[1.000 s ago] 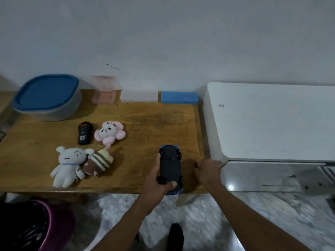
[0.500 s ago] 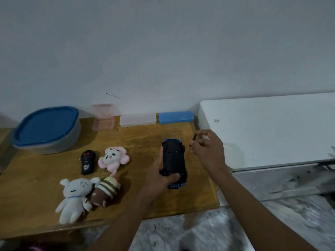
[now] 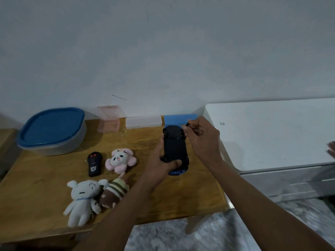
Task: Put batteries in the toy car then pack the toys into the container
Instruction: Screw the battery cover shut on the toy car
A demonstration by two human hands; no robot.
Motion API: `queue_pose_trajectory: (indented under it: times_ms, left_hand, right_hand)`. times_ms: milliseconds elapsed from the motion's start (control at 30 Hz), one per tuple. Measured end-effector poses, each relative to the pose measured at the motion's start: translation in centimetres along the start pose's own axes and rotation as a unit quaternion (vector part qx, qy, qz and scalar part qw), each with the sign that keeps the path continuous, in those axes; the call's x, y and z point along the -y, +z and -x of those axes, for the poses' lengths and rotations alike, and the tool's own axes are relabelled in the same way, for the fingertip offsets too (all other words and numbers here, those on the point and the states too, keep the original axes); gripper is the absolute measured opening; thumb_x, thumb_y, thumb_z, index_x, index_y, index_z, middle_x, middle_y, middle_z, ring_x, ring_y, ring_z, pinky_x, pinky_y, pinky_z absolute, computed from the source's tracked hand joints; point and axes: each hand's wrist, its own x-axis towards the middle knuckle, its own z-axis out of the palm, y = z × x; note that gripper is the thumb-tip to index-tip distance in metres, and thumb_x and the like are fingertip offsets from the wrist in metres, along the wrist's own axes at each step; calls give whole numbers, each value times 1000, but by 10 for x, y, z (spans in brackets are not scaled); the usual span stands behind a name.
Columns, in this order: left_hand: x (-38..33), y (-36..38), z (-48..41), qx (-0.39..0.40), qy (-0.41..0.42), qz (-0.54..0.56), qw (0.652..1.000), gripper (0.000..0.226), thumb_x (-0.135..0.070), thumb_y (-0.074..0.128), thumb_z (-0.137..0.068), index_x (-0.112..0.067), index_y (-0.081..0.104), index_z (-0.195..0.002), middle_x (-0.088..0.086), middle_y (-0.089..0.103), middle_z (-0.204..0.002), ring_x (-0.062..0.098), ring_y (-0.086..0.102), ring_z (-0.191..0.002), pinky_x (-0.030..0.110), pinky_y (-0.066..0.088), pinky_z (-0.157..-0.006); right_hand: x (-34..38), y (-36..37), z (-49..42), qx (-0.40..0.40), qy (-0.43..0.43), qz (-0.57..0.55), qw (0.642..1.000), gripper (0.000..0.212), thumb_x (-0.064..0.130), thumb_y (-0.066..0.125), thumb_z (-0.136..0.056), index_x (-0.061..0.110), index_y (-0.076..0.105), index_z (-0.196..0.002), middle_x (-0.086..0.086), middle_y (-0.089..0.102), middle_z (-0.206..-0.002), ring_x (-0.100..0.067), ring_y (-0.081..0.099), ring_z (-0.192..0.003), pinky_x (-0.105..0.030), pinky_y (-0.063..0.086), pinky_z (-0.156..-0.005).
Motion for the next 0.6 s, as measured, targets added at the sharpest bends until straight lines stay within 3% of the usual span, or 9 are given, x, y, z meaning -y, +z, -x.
queue_pose_trajectory:
  times_ms: [167,267,600]
  left_hand:
    - [0,-8,-1,-10,-8,6,1000,102,-7,77,-80,-46,15,-152,-6,60,-134,16,60,-117,48,51,-100]
    - [0,-10,-2,-15,-12,9,1000,101,-9,78,-80,-48,17,-150,-7,59,-135,17,60,-118,50,51,-99]
    - [-3,-11,-2,-17,-4,12,1000,102,-5,76,-81,-46,14,-152,-10,59,-133,15,61,-115,48,53,-97]
  right_hand:
    - [0,9,0,3,-17,19,1000,16,11,71,-84,19,58,-80,20,64,-81,-6,69,-81,-29,59,-76]
    - [-2,12,-3,5,-20,21,1000,14,11,70,-85,14,57,-79,14,66,-80,-8,70,-80,-34,60,-74]
    - [2,14,-7,4,-31,29,999,13,10,70,-84,11,59,-78,19,64,-78,-4,69,-80,-29,59,-74]
